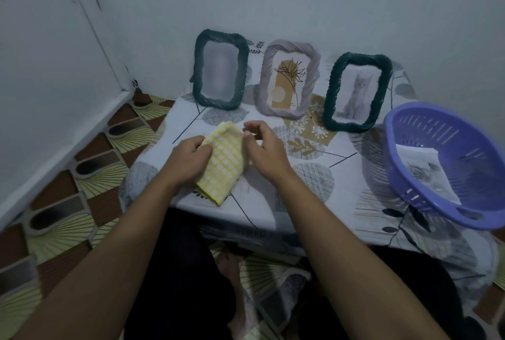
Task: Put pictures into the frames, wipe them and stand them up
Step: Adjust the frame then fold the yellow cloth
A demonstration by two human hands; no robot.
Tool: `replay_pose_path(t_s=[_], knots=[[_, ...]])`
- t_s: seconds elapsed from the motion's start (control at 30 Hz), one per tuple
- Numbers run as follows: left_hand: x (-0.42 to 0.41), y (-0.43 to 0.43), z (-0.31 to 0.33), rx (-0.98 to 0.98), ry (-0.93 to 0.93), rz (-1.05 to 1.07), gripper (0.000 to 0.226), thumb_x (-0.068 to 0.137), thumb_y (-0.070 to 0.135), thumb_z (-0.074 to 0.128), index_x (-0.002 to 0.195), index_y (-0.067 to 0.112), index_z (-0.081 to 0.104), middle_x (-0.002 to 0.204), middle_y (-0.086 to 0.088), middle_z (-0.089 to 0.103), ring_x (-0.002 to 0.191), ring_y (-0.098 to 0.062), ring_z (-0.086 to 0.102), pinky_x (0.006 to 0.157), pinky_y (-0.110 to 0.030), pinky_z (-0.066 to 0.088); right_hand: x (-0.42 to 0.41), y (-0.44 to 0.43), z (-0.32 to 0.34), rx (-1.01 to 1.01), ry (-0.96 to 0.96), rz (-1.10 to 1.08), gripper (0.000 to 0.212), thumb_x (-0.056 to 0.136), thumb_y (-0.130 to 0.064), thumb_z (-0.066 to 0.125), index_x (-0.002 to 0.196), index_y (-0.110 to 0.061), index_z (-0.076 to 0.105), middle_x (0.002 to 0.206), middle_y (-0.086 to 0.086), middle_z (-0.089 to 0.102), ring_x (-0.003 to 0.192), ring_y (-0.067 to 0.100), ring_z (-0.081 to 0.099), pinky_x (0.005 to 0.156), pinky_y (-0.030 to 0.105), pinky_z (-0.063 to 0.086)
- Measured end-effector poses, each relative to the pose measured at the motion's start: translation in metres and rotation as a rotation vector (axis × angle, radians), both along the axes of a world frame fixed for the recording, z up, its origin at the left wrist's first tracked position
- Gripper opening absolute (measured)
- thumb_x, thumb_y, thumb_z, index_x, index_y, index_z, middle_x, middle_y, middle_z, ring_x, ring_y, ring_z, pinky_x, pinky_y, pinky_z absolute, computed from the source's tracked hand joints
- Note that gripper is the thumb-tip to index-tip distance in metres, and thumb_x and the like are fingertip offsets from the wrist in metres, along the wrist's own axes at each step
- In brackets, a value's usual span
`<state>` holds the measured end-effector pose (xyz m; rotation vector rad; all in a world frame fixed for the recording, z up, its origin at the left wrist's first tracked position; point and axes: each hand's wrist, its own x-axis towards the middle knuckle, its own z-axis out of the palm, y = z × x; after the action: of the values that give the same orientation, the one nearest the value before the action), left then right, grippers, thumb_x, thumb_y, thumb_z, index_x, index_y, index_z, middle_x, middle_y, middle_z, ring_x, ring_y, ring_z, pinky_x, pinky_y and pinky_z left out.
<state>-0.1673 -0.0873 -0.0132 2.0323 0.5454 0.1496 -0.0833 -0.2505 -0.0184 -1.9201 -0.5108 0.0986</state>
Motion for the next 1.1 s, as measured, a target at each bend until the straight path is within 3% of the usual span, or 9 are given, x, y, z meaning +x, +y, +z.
replay_pose_path(t_s=[0.13,0.27,0.47,0.53,0.63,0.77,0.87,0.97,1.1], knots=[[-0.001,0.025,-0.007,0.083,0.007,0.211,0.026,0.095,0.025,0.045,0.083,0.009,0.062,0.075,-0.006,0.061,0.071,-0.025,0.057,0.061,-0.032,0.039,-0.003,0.008,-0.023,-0.398,-0.13,-0.067,0.037,0.099,-0.027,0.043,0.132,-0.018,0.055,0.137,0.002,0.056,0.134,0.022,0.043,0.114,0.045,0.023],[0.008,0.046,-0.008,0.216,0.029,0.358,0.029,0.095,0.027,0.047,0.1,0.006,0.067,0.097,-0.015,0.066,0.091,-0.034,0.058,0.076,-0.036,0.041,-0.003,0.008,-0.037,-0.664,-0.231,-0.017,0.049,0.103,-0.035,0.029,0.148,-0.021,0.038,0.161,0.003,0.03,0.151,0.025,0.017,0.12,0.053,0.009],[0.023,0.06,-0.014,0.378,0.049,0.377,0.034,0.094,0.025,0.047,0.116,0.004,0.062,0.113,-0.019,0.065,0.097,-0.034,0.057,0.079,-0.037,0.041,-0.003,0.009,-0.039,-0.764,-0.251,0.013,0.054,0.103,-0.04,0.025,0.154,-0.022,0.027,0.165,0.002,0.02,0.153,0.025,0.012,0.121,0.055,0.005],[0.024,0.061,-0.015,0.458,0.055,0.398,0.041,0.09,0.025,0.052,0.126,0.005,0.055,0.126,-0.019,0.059,0.112,-0.036,0.054,0.091,-0.045,0.043,-0.003,0.009,-0.04,-0.771,-0.252,0.014,0.054,0.103,-0.04,0.024,0.154,-0.022,0.027,0.165,0.003,0.02,0.152,0.026,0.012,0.121,0.055,0.006],[0.021,0.053,-0.01,0.645,0.012,0.46,0.05,0.086,0.028,0.055,0.132,0.009,0.049,0.138,-0.018,0.047,0.13,-0.038,0.039,0.105,-0.053,0.029,-0.003,0.01,-0.04,-0.769,-0.254,0.007,0.054,0.103,-0.04,0.025,0.153,-0.022,0.028,0.165,0.003,0.021,0.152,0.026,0.013,0.121,0.055,0.006],[0.024,0.044,-0.012,0.802,-0.067,0.173,0.047,0.089,0.038,0.043,0.13,0.02,0.056,0.142,-0.011,0.049,0.134,-0.032,0.034,0.107,-0.052,0.028,-0.003,0.011,-0.042,-0.784,-0.265,-0.004,0.054,0.102,-0.041,0.024,0.153,-0.023,0.029,0.165,0.003,0.021,0.152,0.025,0.014,0.12,0.054,0.007],[0.028,0.038,-0.026,0.853,0.099,-0.062,0.05,0.102,0.045,0.03,0.15,0.033,0.035,0.163,-0.003,0.025,0.151,-0.031,0.012,0.119,-0.056,0.009,-0.003,0.011,-0.041,-0.792,-0.267,-0.008,0.054,0.103,-0.041,0.024,0.153,-0.022,0.028,0.165,0.003,0.022,0.152,0.025,0.014,0.121,0.054,0.007],[0.032,0.036,-0.036,0.877,0.238,-0.121,0.057,0.103,0.052,0.019,0.157,0.039,0.011,0.167,0.0,0.006,0.153,-0.031,0.001,0.121,-0.057,0.0,-0.004,0.01,-0.041,-0.798,-0.276,-0.005,0.054,0.103,-0.041,0.024,0.153,-0.022,0.028,0.165,0.003,0.022,0.152,0.025,0.014,0.121,0.054,0.008],[0.04,0.038,-0.036,0.885,0.28,-0.117,0.059,0.102,0.052,0.018,0.158,0.038,0.006,0.167,0.0,0.003,0.153,-0.033,0.0,0.121,-0.057,0.001,-0.004,0.01,-0.042,-0.801,-0.276,-0.004,0.054,0.103,-0.042,0.023,0.153,-0.022,0.027,0.165,0.003,0.021,0.153,0.025,0.014,0.121,0.055,0.008]])
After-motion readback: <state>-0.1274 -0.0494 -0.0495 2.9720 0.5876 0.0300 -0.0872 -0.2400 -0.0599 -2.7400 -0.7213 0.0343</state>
